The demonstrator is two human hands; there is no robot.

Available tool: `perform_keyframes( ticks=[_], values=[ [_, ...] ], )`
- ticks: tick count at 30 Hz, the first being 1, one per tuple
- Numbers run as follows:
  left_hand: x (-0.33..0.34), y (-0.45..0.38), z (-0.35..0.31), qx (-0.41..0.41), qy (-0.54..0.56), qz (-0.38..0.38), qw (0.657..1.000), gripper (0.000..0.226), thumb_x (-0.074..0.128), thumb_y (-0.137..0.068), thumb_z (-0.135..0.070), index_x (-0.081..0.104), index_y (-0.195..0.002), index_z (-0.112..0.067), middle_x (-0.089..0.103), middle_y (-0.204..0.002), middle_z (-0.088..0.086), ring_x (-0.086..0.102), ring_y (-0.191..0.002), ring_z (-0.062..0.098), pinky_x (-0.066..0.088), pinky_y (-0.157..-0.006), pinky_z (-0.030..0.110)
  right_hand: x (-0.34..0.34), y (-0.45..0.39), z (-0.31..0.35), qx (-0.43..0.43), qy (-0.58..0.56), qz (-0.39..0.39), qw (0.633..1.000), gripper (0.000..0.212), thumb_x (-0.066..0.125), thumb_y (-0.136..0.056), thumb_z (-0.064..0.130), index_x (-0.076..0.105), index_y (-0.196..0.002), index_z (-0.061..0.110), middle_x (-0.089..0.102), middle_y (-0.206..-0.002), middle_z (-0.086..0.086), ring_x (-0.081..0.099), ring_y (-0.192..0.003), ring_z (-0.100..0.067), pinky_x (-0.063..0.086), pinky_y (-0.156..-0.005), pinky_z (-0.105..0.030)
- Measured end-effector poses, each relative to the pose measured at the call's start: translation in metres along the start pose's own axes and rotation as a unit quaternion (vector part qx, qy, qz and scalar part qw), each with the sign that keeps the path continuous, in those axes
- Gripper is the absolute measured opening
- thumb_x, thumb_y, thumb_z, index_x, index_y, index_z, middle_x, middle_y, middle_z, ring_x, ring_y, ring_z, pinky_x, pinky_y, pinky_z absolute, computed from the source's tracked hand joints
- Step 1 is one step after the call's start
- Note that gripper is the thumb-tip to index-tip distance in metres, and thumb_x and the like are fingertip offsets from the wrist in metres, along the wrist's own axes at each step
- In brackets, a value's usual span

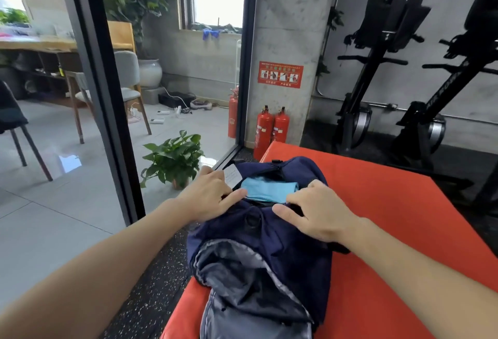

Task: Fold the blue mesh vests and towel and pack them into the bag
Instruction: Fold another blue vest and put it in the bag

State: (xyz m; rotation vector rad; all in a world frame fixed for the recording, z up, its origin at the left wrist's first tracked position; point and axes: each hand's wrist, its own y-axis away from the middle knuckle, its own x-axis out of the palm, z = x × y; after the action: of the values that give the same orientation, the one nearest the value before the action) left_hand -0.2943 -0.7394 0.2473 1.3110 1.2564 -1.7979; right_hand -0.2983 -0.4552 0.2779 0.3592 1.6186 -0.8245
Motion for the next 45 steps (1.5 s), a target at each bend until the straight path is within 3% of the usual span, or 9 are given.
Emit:
perform_keyframes(
  ticks=[7,12,16,19,22,27,36,41,45],
  values=[
    [-0.070,-0.047,0.010,0.027,-0.218,-0.115,0.969,0.081,0.013,-0.101,-0.062,0.067,-0.060,-0.019,0.061,-0.061,-0.003,0.048,-0.080,0.020,0.036,-0.087,0.043,-0.074,-0.022,-0.050,-0.036,0.206,-0.156,0.965,0.080,0.015,-0.096,0.072,0.058,-0.054,0.019,0.049,-0.049,0.002,0.041,-0.050,-0.023,0.037,-0.078,-0.036],
    [-0.068,-0.047,0.015,-0.027,-0.189,-0.059,0.980,0.093,-0.006,-0.092,-0.072,0.063,-0.061,-0.019,0.065,-0.069,-0.005,0.057,-0.080,0.019,0.044,-0.071,0.036,-0.061,-0.012,-0.071,-0.027,0.145,-0.147,0.978,0.085,0.013,-0.097,0.071,0.054,-0.047,0.016,0.047,-0.042,0.002,0.047,-0.055,-0.025,0.032,-0.080,-0.028],
    [-0.044,-0.040,0.006,-0.046,-0.092,0.004,0.995,0.091,-0.001,-0.086,-0.079,0.058,-0.060,-0.015,0.056,-0.071,-0.001,0.059,-0.068,0.022,0.050,-0.065,0.037,-0.026,0.001,-0.069,-0.010,0.107,-0.098,0.989,0.087,0.010,-0.093,0.077,0.040,-0.046,0.010,0.033,-0.039,-0.002,0.032,-0.044,-0.017,0.027,-0.058,-0.031],
    [-0.058,-0.049,0.012,-0.071,-0.042,-0.028,0.996,0.088,0.010,-0.089,-0.076,0.065,-0.070,-0.010,0.056,-0.080,0.003,0.062,-0.078,0.027,0.051,-0.074,0.040,-0.038,-0.013,-0.062,-0.004,0.134,-0.133,0.982,0.083,0.010,-0.093,0.076,0.031,-0.045,0.011,0.029,-0.037,-0.001,0.032,-0.039,-0.020,0.028,-0.045,-0.034],
    [-0.089,-0.075,0.016,-0.081,-0.061,-0.081,0.992,0.075,0.022,-0.097,-0.067,0.067,-0.078,-0.009,0.060,-0.086,0.006,0.062,-0.085,0.030,0.048,-0.073,0.038,-0.069,-0.040,-0.060,0.020,0.211,-0.225,0.951,0.074,0.026,-0.097,0.064,0.031,-0.040,0.017,0.040,-0.034,-0.001,0.045,-0.035,-0.028,0.022,-0.048,-0.026],
    [-0.132,-0.105,0.010,-0.084,0.004,-0.170,0.982,0.072,0.025,-0.096,-0.067,0.055,-0.065,-0.009,0.053,-0.079,0.003,0.061,-0.085,0.030,0.049,-0.082,0.040,-0.118,-0.074,-0.051,0.043,0.218,-0.328,0.918,0.070,0.028,-0.096,0.062,0.033,-0.042,0.018,0.049,-0.038,-0.005,0.050,-0.037,-0.029,0.023,-0.050,-0.026],
    [-0.081,-0.013,-0.052,-0.087,0.026,-0.066,0.994,0.065,0.020,-0.094,-0.069,0.054,-0.065,-0.022,0.045,-0.081,-0.005,0.058,-0.077,0.023,0.049,-0.079,0.037,-0.056,0.008,-0.020,-0.053,0.188,-0.189,0.962,0.079,0.014,-0.096,0.070,0.038,-0.043,0.016,0.049,-0.041,0.000,0.052,-0.040,-0.025,0.025,-0.043,-0.027],
    [-0.078,0.027,-0.066,-0.120,0.009,-0.027,0.992,0.060,0.019,-0.091,-0.072,0.049,-0.068,-0.026,0.048,-0.085,-0.011,0.055,-0.073,0.013,0.050,-0.070,0.034,-0.046,0.053,-0.011,0.011,-0.023,-0.143,0.989,0.067,0.014,-0.090,0.078,0.051,-0.068,0.027,0.052,-0.081,0.013,0.049,-0.090,-0.008,0.047,-0.064,-0.030],
    [-0.088,0.040,-0.088,-0.114,-0.005,-0.016,0.993,0.055,0.024,-0.092,-0.071,0.049,-0.069,-0.029,0.050,-0.088,-0.012,0.054,-0.072,0.009,0.049,-0.067,0.030,-0.059,0.097,-0.013,0.081,-0.036,-0.114,0.989,0.069,0.013,-0.085,0.082,0.059,-0.088,0.030,0.055,-0.093,0.015,0.049,-0.098,-0.008,0.049,-0.075,-0.031]
  ],
)
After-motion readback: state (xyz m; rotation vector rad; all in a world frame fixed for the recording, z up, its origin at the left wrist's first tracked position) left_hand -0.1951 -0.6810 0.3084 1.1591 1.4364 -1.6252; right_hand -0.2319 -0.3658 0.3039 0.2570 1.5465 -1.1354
